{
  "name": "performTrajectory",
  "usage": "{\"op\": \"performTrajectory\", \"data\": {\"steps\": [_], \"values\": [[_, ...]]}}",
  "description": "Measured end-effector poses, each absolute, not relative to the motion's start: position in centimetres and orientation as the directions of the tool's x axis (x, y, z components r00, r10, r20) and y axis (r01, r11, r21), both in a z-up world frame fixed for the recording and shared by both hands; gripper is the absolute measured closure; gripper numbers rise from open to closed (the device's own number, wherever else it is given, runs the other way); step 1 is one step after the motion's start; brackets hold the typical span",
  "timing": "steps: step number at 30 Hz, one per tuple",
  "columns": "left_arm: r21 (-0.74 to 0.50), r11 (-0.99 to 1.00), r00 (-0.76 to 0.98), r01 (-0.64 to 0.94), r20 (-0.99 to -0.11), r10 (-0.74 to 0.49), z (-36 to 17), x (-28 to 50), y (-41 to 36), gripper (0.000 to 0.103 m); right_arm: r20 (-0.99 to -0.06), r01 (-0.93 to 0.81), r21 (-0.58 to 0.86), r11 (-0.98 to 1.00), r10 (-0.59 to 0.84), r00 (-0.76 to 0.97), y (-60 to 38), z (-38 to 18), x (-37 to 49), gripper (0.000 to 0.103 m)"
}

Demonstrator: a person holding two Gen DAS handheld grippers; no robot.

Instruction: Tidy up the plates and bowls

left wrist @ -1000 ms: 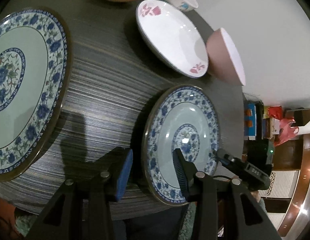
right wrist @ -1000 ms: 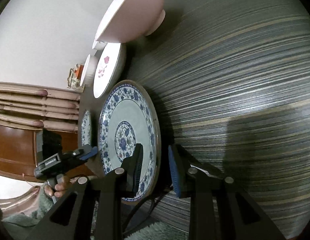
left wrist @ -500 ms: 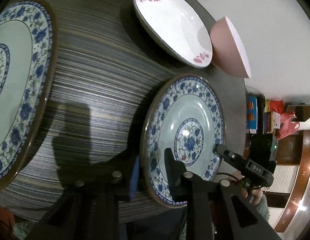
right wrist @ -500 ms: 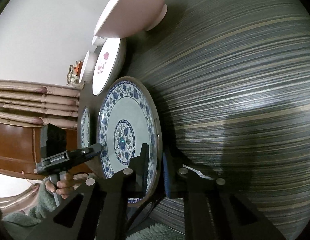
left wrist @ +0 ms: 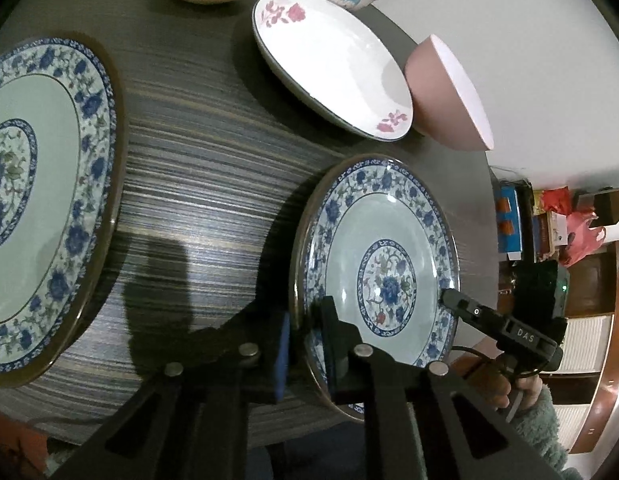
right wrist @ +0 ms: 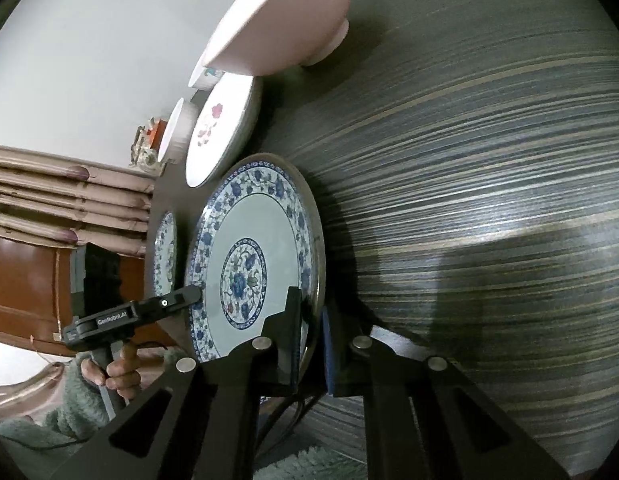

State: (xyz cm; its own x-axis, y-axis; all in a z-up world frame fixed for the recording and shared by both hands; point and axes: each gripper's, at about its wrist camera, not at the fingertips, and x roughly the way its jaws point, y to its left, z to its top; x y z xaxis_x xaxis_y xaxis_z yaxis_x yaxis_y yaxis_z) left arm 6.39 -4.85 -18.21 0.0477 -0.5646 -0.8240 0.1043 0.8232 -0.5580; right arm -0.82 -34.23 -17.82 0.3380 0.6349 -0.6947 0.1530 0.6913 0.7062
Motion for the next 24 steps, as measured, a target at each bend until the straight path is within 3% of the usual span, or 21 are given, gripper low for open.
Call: {"op": "performTrajectory", "data": {"steps": [24], "values": [[-0.561,0.826,0.223,0.061,-0.798,-0.559,-13.2,5.8,4.6,0.089,-0.678,-0.011,0.694,0.72,0.658,0.33,-26.8,-12.7,1.7,0.092]]}}
